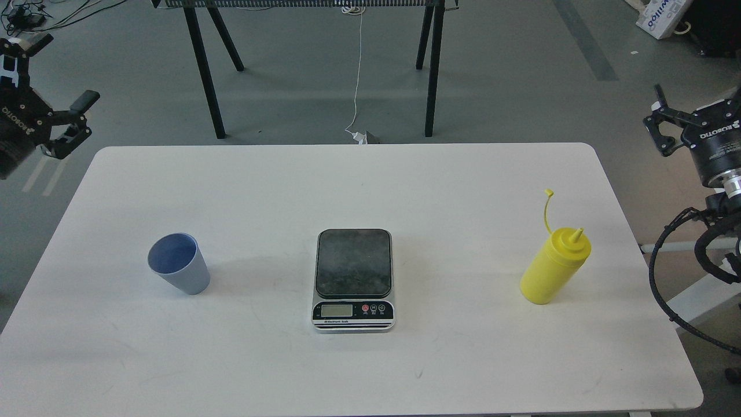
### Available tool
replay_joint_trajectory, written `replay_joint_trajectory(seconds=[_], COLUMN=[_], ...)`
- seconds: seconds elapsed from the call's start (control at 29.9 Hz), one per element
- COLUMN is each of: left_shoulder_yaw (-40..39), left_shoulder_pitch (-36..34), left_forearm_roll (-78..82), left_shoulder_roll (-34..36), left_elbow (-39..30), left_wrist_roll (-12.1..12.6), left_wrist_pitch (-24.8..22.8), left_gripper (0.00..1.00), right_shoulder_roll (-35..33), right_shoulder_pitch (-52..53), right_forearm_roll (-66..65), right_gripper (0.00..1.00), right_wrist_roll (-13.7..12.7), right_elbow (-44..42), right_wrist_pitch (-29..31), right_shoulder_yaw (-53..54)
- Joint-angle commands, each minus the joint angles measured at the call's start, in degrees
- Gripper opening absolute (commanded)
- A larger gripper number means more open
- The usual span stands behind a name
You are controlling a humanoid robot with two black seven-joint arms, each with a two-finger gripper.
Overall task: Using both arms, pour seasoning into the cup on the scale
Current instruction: 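Move the left gripper toward the light blue cup, then grasp the light blue cup with the left gripper and lift it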
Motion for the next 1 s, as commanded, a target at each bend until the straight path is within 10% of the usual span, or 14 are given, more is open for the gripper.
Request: replay_joint_trajectory(seconds=[0.0,0.47,0.67,0.97], left_shoulder_yaw=[-0.1,5.69,15.18,23.46], left_shoulder_pitch=[0.01,0.89,0.89,0.8], left_forearm_roll=[11.59,65.37,82.35,85.01], left_shoulder_roll=[2.1,2.81,1.94,-3.16], left_elbow=[-3.27,-11.19,-7.07,0.58], left_wrist_roll=[-0.55,-0.55,-0.11,0.15], left_wrist_pitch=[0.02,17.9,28.8,33.03], left_gripper=[0.88,0.86,0.82,0.61], right_shoulder_roll=[0.0,-0.7,-0.7,-0.7], right_shoulder_pitch=[-1.4,-2.9,-3.08,-3.08], right_forearm_roll=[0.0,0.18,0.18,0.18], right_gripper=[1.0,1.0,1.0,1.0], right_wrist_roll=[0.05,-0.04,-0.04,-0.04], right_elbow=[1.25,2.48,2.57,2.65], right_wrist_pitch=[0.0,0.0,0.0,0.0], right_shoulder_yaw=[0.6,2.27,2.19,2.45])
